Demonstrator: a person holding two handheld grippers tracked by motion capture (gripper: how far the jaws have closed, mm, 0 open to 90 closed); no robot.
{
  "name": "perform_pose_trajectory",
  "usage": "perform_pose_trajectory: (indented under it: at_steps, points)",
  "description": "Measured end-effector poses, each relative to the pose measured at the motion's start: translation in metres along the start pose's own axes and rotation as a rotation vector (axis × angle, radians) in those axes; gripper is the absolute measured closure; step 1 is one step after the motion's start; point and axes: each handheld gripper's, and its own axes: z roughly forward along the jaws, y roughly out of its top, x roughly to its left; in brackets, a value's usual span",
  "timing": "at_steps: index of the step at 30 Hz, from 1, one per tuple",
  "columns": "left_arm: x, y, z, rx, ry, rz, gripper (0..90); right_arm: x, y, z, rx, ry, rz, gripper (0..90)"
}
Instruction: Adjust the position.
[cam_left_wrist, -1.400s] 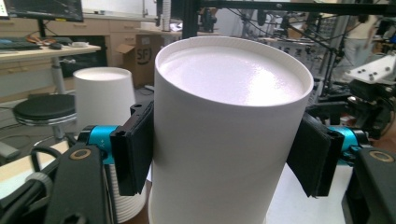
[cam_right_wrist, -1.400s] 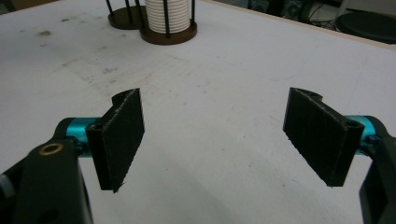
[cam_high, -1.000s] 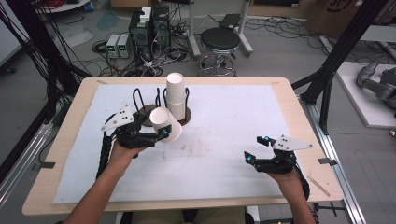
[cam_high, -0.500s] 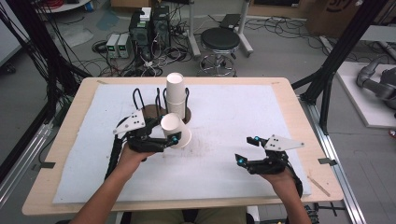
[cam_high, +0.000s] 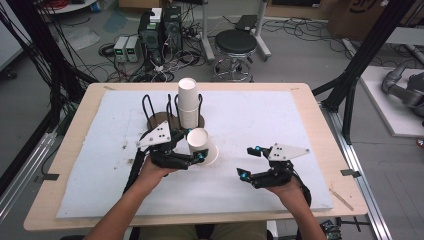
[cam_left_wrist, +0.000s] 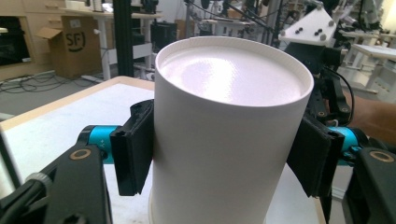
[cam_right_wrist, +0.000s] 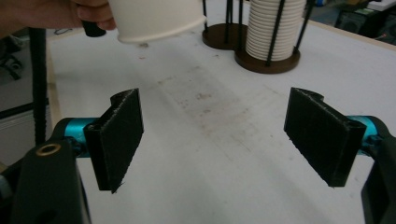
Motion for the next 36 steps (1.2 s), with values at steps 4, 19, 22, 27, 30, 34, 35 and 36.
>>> perform_pose_trajectory:
  at_steps: [4, 19, 22, 27, 30, 34, 35, 36]
  points:
    - [-0.003, 0.000, 0.007, 0.005, -0.023, 0.006, 31.3, 0.005, 0.006, 0.012, -0.010, 0.044, -0.014, 20.1]
    - [-0.012, -0.001, 0.017, 0.021, -0.126, 0.014, 31.4, 0.013, 0.014, 0.034, -0.023, 0.148, -0.037, 20.1]
    - [-0.014, -0.001, 0.021, 0.021, -0.154, 0.014, 31.6, 0.015, 0.015, 0.038, -0.029, 0.174, -0.050, 20.0]
    - [-0.018, -0.001, 0.026, 0.008, -0.198, 0.009, 31.8, 0.018, 0.016, 0.043, -0.032, 0.219, -0.046, 18.8]
    - [-0.019, -0.001, 0.027, 0.004, -0.204, 0.005, 31.8, 0.018, 0.016, 0.044, -0.033, 0.228, -0.050, 18.8]
    - [-0.019, -0.001, 0.027, -0.013, -0.213, -0.003, 31.8, 0.019, 0.016, 0.045, -0.034, 0.230, -0.064, 19.5]
    - [-0.019, -0.001, 0.026, -0.011, -0.212, 0.002, 31.8, 0.019, 0.015, 0.045, -0.033, 0.233, -0.066, 20.4]
    - [-0.019, -0.001, 0.027, -0.012, -0.212, 0.002, 31.8, 0.019, 0.015, 0.045, -0.033, 0.233, -0.066, 20.4]
